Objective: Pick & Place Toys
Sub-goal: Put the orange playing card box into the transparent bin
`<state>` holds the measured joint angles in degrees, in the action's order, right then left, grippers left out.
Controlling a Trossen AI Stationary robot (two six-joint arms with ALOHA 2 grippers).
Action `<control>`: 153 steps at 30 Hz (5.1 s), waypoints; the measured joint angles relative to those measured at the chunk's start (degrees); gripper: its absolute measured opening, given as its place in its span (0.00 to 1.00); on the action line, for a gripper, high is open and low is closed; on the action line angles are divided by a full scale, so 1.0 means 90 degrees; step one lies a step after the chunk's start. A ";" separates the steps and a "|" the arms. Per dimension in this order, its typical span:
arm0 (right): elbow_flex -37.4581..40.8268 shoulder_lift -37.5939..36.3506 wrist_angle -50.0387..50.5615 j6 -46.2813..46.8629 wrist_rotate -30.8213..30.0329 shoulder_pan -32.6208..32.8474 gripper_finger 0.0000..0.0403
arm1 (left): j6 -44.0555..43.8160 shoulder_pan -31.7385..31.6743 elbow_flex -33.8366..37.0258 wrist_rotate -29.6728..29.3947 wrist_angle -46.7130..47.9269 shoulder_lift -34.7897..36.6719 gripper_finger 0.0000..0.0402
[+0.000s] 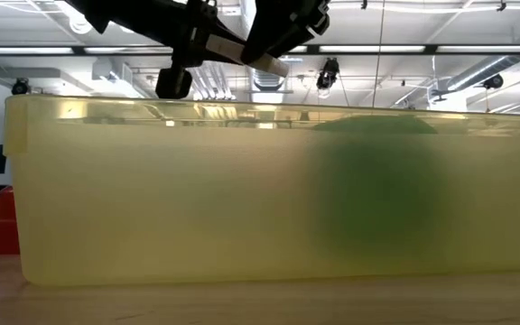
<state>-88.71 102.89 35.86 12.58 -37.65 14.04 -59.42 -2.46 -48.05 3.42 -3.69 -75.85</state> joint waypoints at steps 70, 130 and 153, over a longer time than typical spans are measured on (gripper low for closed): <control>0.0357 -0.1513 0.4442 0.5393 -0.0937 0.1164 0.41 | 0.3566 -0.3650 -0.1484 -0.0957 0.5468 -0.0210 0.12; 0.4862 -0.4044 -0.3075 0.1951 0.2723 0.0396 0.41 | 0.3367 -0.4605 -0.1630 -0.0293 0.6752 -0.1347 0.12; 0.4862 -0.4041 -0.3075 0.1936 0.2740 0.0413 0.41 | 0.1332 -0.4744 -0.1965 -0.0714 0.6200 -0.1797 0.12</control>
<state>-44.95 66.52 8.19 30.00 -12.99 17.76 -47.42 -45.16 -65.73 -3.01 52.12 -92.03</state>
